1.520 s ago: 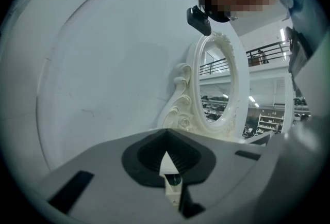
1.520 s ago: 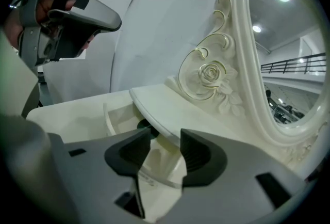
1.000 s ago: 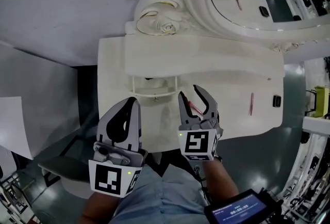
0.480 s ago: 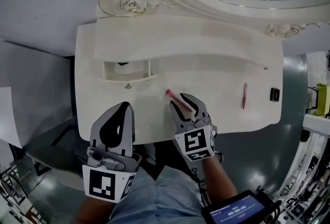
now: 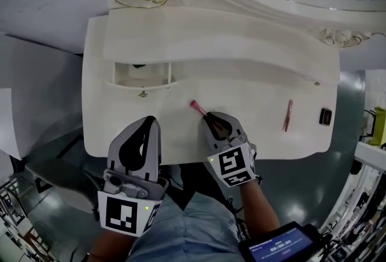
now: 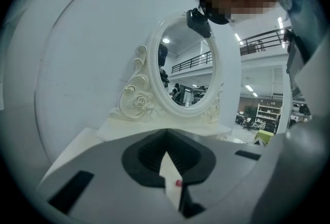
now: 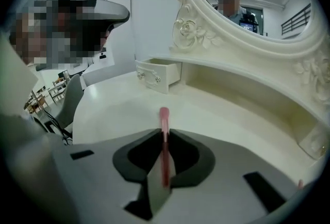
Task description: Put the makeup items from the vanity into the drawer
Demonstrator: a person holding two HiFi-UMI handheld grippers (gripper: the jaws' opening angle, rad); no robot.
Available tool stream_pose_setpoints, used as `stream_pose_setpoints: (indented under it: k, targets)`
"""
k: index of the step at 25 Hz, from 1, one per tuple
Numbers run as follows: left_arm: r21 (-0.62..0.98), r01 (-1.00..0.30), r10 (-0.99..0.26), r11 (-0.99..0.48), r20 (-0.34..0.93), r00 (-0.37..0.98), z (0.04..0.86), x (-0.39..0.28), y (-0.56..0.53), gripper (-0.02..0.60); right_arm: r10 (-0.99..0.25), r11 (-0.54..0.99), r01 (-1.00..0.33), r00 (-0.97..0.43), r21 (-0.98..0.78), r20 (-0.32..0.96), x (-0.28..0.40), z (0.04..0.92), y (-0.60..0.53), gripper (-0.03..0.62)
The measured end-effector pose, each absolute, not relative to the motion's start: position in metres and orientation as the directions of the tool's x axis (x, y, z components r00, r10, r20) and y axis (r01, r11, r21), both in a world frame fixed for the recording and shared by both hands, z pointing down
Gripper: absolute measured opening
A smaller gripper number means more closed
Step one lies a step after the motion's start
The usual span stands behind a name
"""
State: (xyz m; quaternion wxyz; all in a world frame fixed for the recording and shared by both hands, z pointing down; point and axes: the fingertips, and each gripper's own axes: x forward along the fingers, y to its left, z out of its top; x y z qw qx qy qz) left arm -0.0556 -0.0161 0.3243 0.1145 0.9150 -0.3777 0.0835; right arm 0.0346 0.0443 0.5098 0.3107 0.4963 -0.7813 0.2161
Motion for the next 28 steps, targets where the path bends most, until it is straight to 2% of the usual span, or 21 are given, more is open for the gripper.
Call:
stream_pose_setpoints:
  k: [7, 17, 28]
  targets:
    - [0.119, -0.728, -0.7, -0.675, 0.208, 0.683, 0.308, -0.061, -0.013, 0.0, -0.661, 0.395, -0.917, -0.328, -0.059, 0.675, 0.039, 0.497, 0.04, 0.041]
    - [0.082, -0.775, -0.77, -0.627, 0.082, 0.632, 0.253, -0.091, -0.038, 0.0, -0.754, 0.47, -0.881, -0.366, 0.058, 0.546, 0.019, 0.411, -0.022, 0.041]
    - [0.086, -0.866, -0.863, -0.493, 0.075, 0.499, 0.248, -0.155, -0.081, 0.0, -0.667, 0.658, -0.737, -0.477, 0.153, 0.572, -0.043, 0.403, -0.072, 0.041]
